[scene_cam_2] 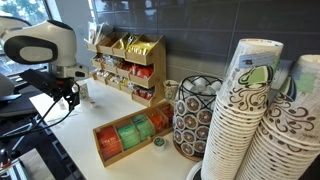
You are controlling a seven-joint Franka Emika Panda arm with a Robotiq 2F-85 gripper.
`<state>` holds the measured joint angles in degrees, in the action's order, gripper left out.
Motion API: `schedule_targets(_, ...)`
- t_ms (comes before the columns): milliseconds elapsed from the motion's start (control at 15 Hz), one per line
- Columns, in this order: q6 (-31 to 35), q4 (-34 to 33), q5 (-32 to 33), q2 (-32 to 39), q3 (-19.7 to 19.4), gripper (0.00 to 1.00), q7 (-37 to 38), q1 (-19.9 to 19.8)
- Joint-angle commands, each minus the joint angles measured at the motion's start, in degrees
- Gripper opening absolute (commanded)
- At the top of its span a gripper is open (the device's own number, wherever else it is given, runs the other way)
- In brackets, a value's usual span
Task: Pick up the chop stick and put it in the paper cup
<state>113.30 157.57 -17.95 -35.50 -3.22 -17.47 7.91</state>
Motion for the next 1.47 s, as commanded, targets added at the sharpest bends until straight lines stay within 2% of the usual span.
schedule_targets(0,-0.12,-0.08,0.02,-0.05,-0.01,1.00,-0.01,-0.19)
schedule_targets(667,-0.12,-0.10,0.02,-0.05,-0.02,1.00,-0.01,-0.21)
schedule_targets(867,1.02,-0.10,-1.87,2.31,2.36,1.00,2.92,1.65)
schedule_targets(1067,7.38,-0.06,-2.74,4.72,6.31,1.00,8.62,2.23)
schedule_targets(1333,21.14,0.01,-4.09,8.89,11.60,1.00,18.22,3.70)
schedule_targets(1400,22.82,0.00,-4.38,9.78,11.98,1.00,18.80,4.55)
